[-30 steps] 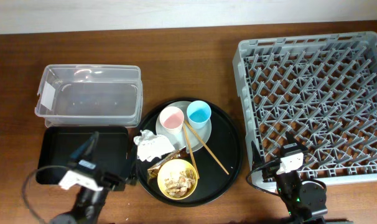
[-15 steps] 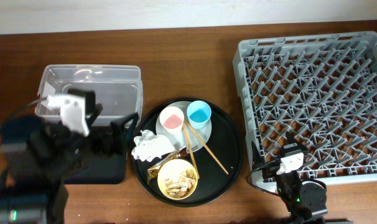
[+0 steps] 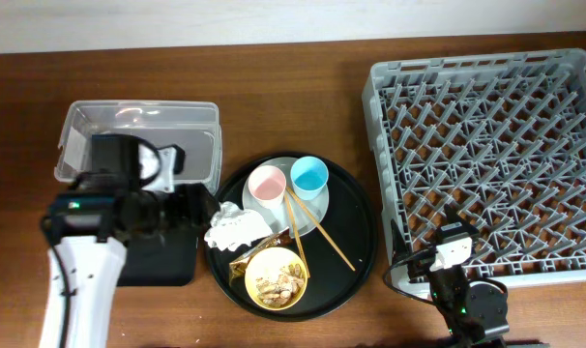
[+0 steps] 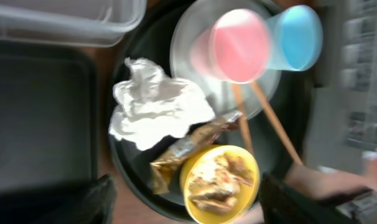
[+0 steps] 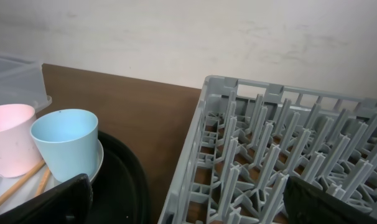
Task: Sort waste into correct bins and load items into the dishwasher rack
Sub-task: 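Move the left gripper over the white crumpled tissue and grasp it, then lift the tissue with the left gripper and drop it into the clear bin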
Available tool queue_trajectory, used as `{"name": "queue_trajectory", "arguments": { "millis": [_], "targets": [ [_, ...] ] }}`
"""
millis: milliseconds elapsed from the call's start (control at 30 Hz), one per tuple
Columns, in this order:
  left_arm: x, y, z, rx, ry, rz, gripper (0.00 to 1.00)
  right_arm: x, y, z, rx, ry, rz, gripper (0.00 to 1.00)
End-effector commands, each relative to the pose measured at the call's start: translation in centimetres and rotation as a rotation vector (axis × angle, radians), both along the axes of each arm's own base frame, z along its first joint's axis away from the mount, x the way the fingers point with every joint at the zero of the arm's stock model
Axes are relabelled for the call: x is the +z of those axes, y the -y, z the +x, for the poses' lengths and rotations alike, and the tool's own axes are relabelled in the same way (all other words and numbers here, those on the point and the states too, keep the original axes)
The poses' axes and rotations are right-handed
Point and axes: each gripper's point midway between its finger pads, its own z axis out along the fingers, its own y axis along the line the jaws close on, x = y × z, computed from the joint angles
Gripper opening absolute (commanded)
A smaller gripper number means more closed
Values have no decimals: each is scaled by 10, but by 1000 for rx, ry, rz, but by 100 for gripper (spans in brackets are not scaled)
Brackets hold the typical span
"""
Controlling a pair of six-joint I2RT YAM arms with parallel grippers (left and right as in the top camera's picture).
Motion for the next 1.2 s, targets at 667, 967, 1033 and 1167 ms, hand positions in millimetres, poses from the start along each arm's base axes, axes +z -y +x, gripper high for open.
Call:
{"name": "queue_trajectory", "arguments": {
  "millis": [667, 967, 1033, 1167],
  "targets": [
    [-120, 11, 7, 698, 2, 116, 76, -2, 2, 0, -11, -3, 7, 98],
    [-152, 22, 2, 664, -111, 134, 69, -2, 2, 0, -11, -3, 7, 99],
    [-156, 24, 0, 659, -130, 133, 57, -2, 2, 0, -11, -3, 7, 99],
    [-157, 24, 0, 659, -129, 133, 31, -2, 2, 0, -11, -3, 7, 99]
  ]
}}
